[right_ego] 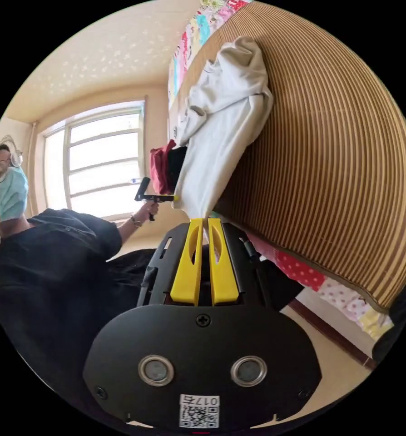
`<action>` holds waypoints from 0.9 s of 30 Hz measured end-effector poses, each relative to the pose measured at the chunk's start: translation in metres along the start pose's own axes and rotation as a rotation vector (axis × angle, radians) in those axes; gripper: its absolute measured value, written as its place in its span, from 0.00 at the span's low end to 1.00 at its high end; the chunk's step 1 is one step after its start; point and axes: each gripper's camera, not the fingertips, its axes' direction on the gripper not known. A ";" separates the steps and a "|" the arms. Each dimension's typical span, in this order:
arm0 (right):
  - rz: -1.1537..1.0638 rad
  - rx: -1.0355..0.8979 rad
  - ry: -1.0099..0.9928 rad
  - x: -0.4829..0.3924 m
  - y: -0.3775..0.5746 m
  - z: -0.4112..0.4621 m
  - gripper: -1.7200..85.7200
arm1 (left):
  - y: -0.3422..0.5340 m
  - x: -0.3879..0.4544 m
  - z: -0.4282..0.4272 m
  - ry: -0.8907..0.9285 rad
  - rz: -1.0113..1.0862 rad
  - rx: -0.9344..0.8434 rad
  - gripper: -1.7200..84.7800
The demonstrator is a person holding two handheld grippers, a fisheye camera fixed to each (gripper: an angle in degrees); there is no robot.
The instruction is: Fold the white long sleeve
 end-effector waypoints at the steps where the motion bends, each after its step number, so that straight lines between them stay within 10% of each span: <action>1: 0.028 -0.052 0.153 -0.011 -0.004 0.012 0.07 | 0.003 -0.001 0.000 -0.004 -0.017 0.017 0.08; 13: -0.170 0.565 0.762 -0.170 -0.175 0.060 0.15 | -0.087 0.159 -0.017 -0.315 0.465 0.615 0.12; 27: -0.154 0.453 0.942 -0.178 -0.318 0.082 0.17 | -0.159 0.208 0.017 -0.468 0.375 0.632 0.11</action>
